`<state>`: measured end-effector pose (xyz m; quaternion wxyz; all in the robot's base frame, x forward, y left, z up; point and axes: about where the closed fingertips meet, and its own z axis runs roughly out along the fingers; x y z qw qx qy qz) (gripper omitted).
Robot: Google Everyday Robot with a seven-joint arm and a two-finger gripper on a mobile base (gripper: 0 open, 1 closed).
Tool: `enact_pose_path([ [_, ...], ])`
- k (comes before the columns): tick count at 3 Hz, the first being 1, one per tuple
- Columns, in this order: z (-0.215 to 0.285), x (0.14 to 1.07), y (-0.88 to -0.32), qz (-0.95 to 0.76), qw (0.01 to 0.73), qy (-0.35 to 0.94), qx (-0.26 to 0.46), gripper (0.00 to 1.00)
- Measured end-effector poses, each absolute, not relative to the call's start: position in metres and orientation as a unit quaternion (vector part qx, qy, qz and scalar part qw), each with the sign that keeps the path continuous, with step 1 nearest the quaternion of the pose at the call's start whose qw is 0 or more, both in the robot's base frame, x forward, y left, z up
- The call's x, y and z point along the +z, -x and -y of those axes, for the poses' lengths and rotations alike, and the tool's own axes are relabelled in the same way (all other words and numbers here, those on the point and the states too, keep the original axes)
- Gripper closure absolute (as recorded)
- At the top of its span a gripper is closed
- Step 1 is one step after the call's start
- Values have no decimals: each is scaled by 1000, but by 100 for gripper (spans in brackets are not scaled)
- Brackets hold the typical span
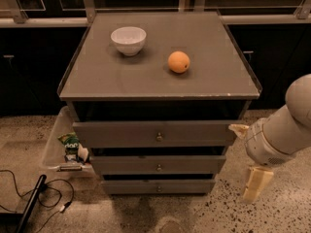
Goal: Open bottom drawer
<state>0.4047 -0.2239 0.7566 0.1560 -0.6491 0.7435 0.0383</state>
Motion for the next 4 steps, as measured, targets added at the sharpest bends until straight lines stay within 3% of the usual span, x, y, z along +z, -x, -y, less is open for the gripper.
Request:
enact_pose_path([
  [2, 235, 617, -417, -755, 140, 634, 94, 0],
  [4, 241, 494, -446, -739, 172, 646, 80, 0],
])
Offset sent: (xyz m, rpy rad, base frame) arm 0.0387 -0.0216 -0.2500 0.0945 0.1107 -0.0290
